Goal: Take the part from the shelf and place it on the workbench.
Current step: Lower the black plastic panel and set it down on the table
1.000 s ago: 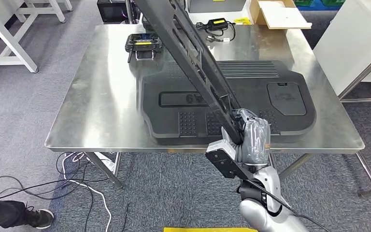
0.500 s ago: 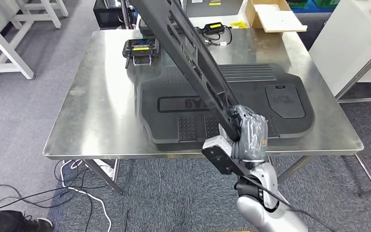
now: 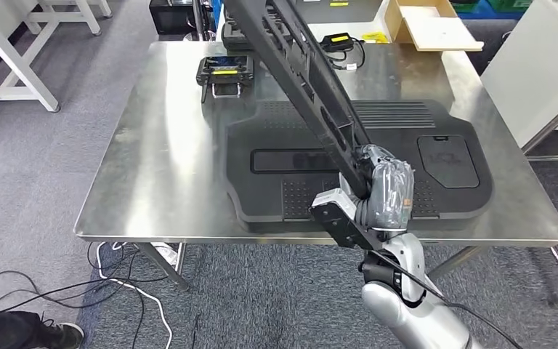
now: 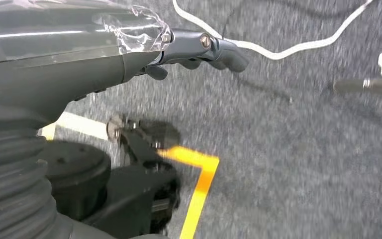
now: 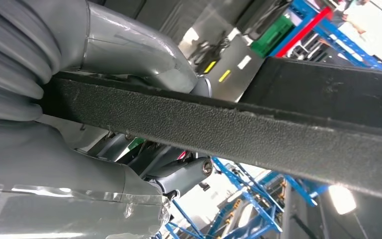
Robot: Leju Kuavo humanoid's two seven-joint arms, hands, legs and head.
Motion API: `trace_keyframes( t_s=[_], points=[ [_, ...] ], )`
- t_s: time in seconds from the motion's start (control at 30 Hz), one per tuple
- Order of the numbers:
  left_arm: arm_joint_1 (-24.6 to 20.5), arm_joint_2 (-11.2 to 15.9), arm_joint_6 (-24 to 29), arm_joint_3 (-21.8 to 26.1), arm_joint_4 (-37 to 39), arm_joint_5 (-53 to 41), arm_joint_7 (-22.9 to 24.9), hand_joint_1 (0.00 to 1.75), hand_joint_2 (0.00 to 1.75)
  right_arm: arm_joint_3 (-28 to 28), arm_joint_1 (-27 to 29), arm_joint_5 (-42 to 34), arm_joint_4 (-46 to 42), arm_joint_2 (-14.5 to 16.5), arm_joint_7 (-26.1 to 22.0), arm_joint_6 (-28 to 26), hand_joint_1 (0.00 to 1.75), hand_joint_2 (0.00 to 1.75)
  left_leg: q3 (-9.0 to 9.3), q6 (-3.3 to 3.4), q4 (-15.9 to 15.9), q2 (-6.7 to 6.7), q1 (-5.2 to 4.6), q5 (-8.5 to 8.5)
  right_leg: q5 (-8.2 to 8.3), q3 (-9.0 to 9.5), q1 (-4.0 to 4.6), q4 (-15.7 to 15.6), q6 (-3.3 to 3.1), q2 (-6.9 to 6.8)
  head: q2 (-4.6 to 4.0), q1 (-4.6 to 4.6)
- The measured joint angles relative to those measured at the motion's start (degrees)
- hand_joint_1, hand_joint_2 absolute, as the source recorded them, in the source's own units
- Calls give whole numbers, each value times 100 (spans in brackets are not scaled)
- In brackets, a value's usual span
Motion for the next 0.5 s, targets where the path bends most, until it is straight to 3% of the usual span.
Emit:
trace_keyframes(
  t_s=[0.17,0.5],
  points=[
    [-15,0,48,1,0,2,40,0,175,2,-52,43,62,-14,51,0,175,175,90,89,-61,1,-10,-7,-21,67,-3,-35,-7,-1,0,-59],
    [-45,0,204,2,0,1,101,0,175,5,-344,391,227,-125,391,0,175,175,111,0,-104,2,13,-2,-47,78,24,-25,-45,-1,0,-64]
  ],
)
